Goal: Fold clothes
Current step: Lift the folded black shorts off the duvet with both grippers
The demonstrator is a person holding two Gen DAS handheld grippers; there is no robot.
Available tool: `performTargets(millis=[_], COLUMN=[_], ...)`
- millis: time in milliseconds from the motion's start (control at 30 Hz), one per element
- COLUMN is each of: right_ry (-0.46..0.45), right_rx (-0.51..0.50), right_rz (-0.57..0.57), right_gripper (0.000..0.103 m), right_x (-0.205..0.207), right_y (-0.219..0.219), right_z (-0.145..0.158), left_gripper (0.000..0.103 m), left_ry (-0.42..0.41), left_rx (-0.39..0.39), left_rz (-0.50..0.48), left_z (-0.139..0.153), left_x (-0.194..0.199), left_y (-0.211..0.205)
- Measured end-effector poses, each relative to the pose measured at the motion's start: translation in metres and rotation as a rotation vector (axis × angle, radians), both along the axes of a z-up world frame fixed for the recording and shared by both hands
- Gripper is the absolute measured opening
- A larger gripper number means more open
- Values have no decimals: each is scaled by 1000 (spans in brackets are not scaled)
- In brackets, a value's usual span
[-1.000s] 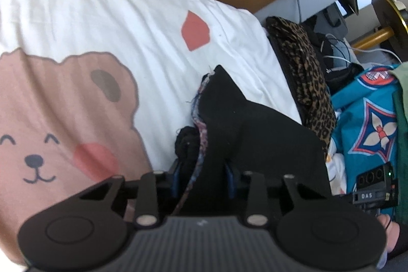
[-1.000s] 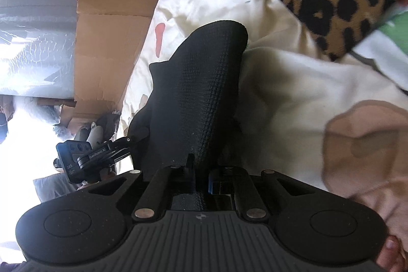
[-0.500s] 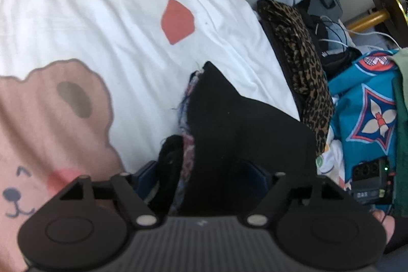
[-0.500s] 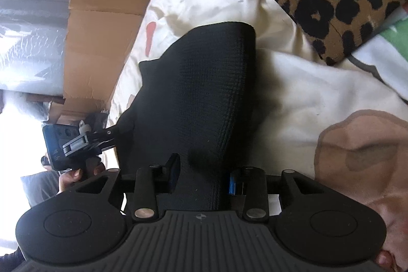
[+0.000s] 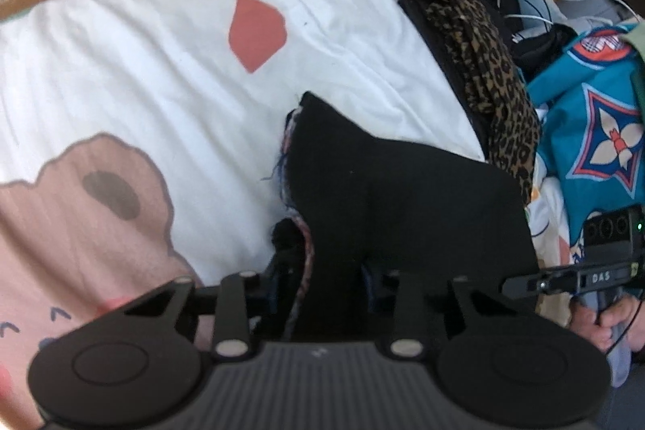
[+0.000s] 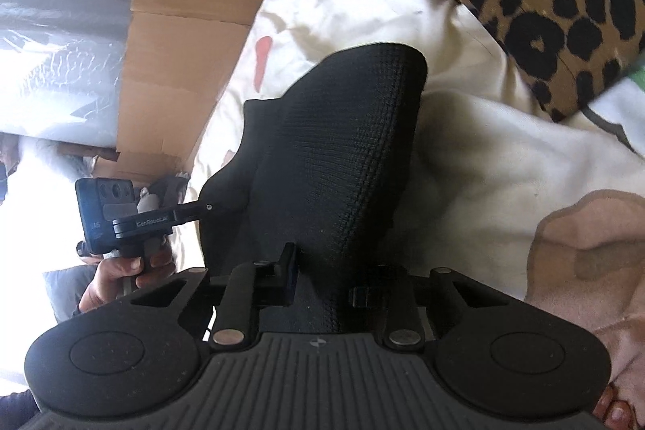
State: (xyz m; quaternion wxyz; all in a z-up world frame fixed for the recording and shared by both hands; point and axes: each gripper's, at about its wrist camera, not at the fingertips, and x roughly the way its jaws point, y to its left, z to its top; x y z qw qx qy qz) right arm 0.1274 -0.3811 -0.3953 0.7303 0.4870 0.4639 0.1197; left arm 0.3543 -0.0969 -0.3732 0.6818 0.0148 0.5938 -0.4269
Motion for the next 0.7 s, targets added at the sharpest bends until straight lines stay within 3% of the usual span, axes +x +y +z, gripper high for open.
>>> performTargets(millis=[133, 233, 333, 533, 600, 700], right_ry=[10, 34, 42, 48, 44, 42], right_rx=[-6, -9, -9, -7, -4, 8], right_rz=[-8, -14, -14, -10, -8, -8], right_gripper=[25, 32, 39, 39, 40, 39], right_x=[-1, 0, 1, 1, 5, 11], right_y=[1, 0, 2, 6, 8, 12], right_z=[1, -8, -12, -21, -22, -23], left_gripper=[43, 60, 63, 72, 70, 56], left_ry=[-8, 4, 17, 54, 62, 67], left_rx=[13, 26, 20, -15, -7, 13], left_rz=[-20, -33, -34, -37, -43, -52], left_z=[0, -8, -13, -18, -18, -18], left_x=[-1, -1, -1, 5, 6, 6], left_y=[-3, -4, -5, -8, -11, -14])
